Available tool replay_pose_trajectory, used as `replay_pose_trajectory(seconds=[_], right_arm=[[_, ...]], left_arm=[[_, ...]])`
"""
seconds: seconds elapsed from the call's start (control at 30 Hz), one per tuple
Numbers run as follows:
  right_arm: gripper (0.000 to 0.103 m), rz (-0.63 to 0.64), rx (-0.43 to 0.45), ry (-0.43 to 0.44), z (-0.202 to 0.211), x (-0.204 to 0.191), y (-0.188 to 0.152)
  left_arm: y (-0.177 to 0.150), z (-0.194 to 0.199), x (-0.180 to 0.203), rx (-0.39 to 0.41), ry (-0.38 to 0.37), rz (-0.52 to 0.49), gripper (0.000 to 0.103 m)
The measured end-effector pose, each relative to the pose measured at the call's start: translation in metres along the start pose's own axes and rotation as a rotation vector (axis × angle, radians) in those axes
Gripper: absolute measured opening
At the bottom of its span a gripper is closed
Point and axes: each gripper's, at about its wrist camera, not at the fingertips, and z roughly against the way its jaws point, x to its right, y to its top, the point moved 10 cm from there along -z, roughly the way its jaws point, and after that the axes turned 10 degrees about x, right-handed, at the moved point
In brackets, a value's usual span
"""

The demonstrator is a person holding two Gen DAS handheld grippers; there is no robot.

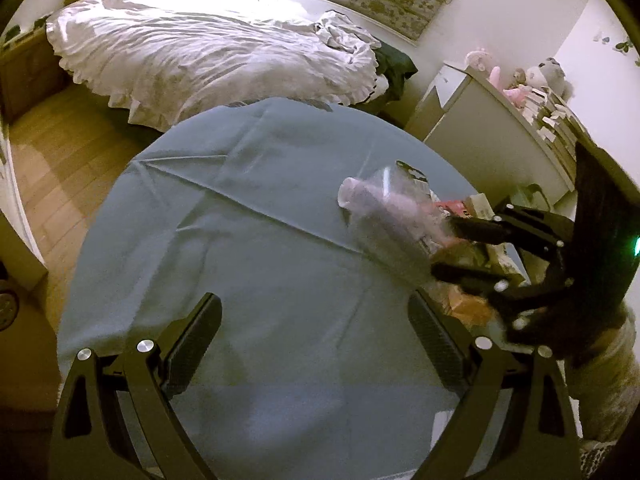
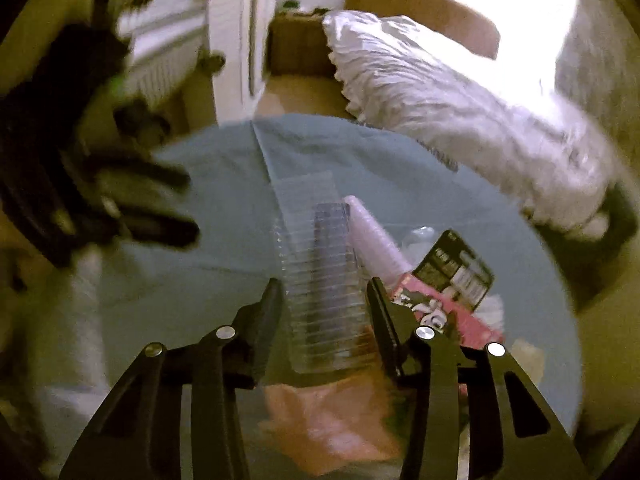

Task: Collect trash
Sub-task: 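Grasp the clear plastic tray with the right tool while the left tool grasps the pink tube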

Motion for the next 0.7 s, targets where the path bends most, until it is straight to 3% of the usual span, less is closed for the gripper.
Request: replay_pose_trajectory(seconds=[0.23,0.4,0.57,0.7], right_arm=[[0.044,-0.450,0.109,0.234,0.048,0.024,0.011],[0.044,-0.634,0.243,0.341,0.091,0.046,0.016],[0.044,-0.665,0.326,0.278,0.123,0.070,0.009],[0.044,-0.702,0.373,0.239,0.146,0.090,-0.007]], left_arm=[[0.004,-0.004,0.011,-0.005,-0.012,-0.057,0.093],[0.007,-0.016,0.031,-0.029,-0.042,-0.084,0.093],[0.006,-0.032,0.053,-0.065,-0.115,-0.013,0.093],[0.011,-0.048,0.070,-0.048,-0.136,0.075,0.093]])
